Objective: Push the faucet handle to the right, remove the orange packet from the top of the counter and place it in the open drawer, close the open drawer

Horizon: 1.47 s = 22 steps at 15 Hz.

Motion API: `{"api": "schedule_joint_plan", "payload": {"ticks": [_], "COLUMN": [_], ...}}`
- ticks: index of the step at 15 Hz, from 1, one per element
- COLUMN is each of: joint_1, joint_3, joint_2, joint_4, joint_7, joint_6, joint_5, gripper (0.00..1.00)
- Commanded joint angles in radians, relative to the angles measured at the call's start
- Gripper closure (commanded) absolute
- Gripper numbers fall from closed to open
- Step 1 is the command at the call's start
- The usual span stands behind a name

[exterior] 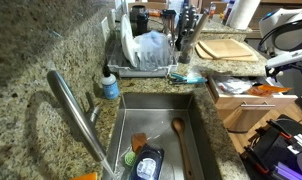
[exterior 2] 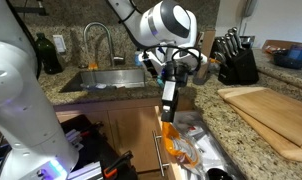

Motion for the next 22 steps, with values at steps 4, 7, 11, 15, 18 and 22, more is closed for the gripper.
{"api": "schedule_joint_plan", "payload": {"ticks": [4, 7, 11, 15, 18, 22], "joint_1": [-0.014, -0.008, 0.004, 0.002, 0.014, 0.000], "joint_3": [0.001, -0.014, -0.021, -0.011, 0.002, 0.024], "joint_2": [0.159, 0.245, 0.344, 0.396, 0.420, 0.357], "joint_4": [0.056, 0.115, 0.209, 0.260, 0.265, 0.195], "joint_7": [0.314, 0.377, 0.426, 0.357, 0.283, 0.244], "joint_6": [-0.100, -0.218, -0.416, -0.497, -0.500, -0.341], "joint_5": [-0.019, -0.001, 0.012, -0.017, -0.043, 0.036], "gripper": [0.00, 0.00, 0.00, 0.00, 0.00, 0.00]}}
